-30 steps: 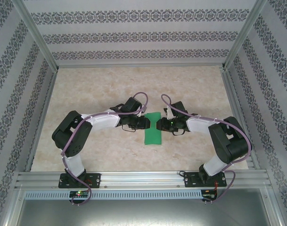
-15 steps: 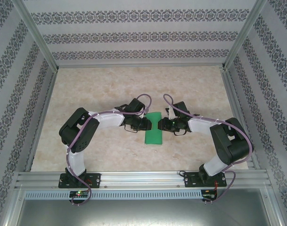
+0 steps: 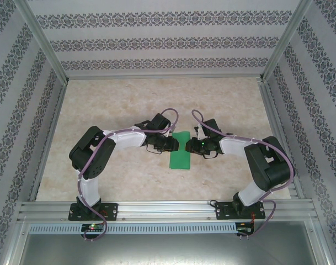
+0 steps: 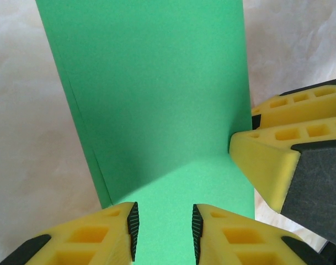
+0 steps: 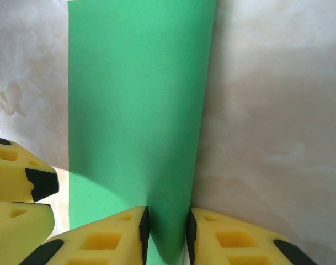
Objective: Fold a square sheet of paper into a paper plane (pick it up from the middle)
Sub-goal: Hold the square sheet of paper at the center of the table.
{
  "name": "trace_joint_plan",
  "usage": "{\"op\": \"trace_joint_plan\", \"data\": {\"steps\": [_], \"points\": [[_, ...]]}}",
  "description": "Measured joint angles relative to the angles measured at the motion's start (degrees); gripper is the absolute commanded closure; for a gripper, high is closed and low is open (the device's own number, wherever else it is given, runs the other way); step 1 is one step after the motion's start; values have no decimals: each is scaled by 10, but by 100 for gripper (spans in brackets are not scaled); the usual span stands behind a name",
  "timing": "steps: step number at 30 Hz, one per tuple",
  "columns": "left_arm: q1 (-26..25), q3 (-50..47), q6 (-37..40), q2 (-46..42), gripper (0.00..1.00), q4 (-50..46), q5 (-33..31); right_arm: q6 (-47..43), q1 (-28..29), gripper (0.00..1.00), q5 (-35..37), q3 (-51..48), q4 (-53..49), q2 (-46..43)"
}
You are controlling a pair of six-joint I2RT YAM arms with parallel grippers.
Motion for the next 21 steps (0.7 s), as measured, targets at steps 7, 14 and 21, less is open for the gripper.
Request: {"op": "trace_joint_plan", "data": {"steps": [7, 14, 21], "points": [[0, 0, 2, -1, 64, -11, -2, 12, 4, 71, 5, 2, -2, 1], [0, 0, 7, -14, 64, -33, -27, 16, 7, 71, 10, 2, -2, 1], [0, 0, 16, -38, 60, -54, -55, 26, 11, 71, 19, 10, -11, 3]]}}
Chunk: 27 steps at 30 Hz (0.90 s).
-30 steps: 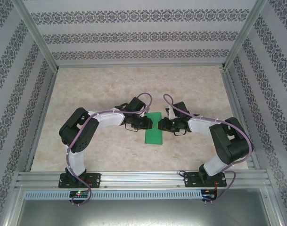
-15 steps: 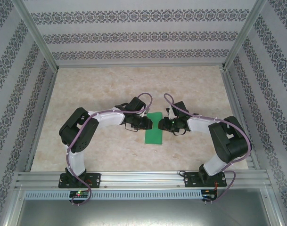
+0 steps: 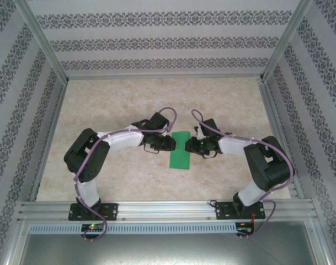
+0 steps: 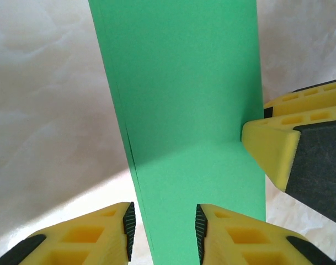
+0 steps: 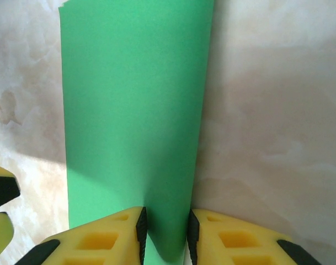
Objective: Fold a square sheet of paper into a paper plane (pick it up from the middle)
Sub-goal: Hold the square sheet of paper at the center of the table.
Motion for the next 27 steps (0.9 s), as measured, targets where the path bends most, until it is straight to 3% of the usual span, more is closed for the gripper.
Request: {"op": "trace_joint_plan", "data": {"steps": [27], "points": [[0, -1, -6, -20, 58, -4, -34, 14, 12, 71, 23, 25, -33, 13]]}}
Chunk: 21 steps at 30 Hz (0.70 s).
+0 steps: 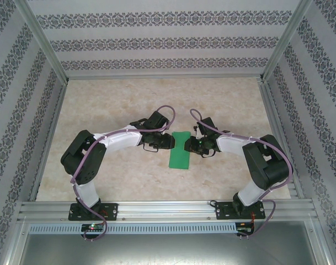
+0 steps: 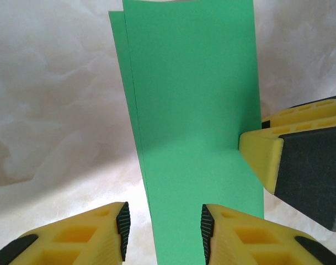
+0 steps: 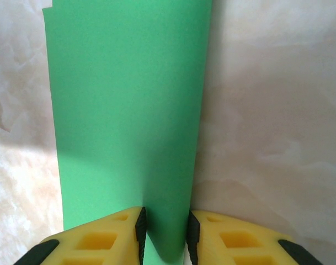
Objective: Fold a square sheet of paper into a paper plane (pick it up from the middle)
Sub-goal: Hold the square sheet of paper at the center of the table.
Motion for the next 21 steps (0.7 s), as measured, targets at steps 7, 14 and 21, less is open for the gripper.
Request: {"op": "trace_joint_plan", "data": {"steps": [7, 14, 21], "points": [[0, -1, -1, 0, 58, 0, 0, -16, 6, 71, 11, 7, -13, 0], [0, -2, -1, 0, 58, 0, -3, -27, 8, 71, 16, 11, -19, 2], [0, -11, -1, -19, 58, 0, -17, -31, 11, 70, 22, 14, -24, 2]]}}
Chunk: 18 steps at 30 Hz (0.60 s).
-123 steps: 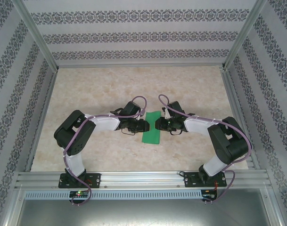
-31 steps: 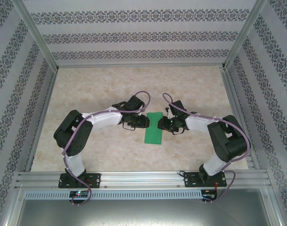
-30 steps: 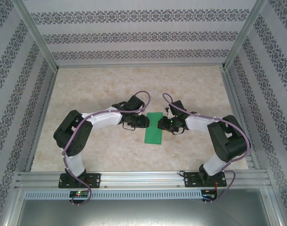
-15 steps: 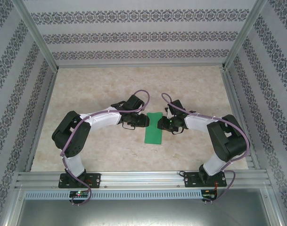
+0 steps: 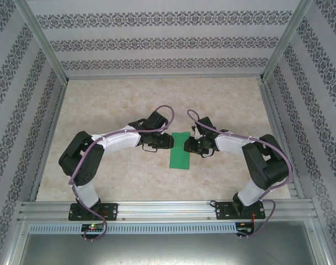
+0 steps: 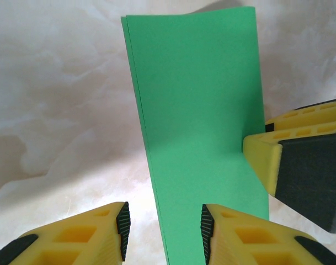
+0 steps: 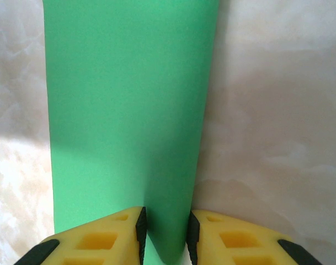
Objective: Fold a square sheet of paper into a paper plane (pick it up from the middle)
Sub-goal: Hold the square sheet of paper at the center of the table.
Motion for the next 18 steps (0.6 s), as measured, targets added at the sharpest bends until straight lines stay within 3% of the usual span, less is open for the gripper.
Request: {"op": "trace_joint_plan", "data": {"steps": [18], "points": [[1, -13, -9, -22, 57, 0, 0, -3, 4, 69, 7, 18, -24, 10]]}}
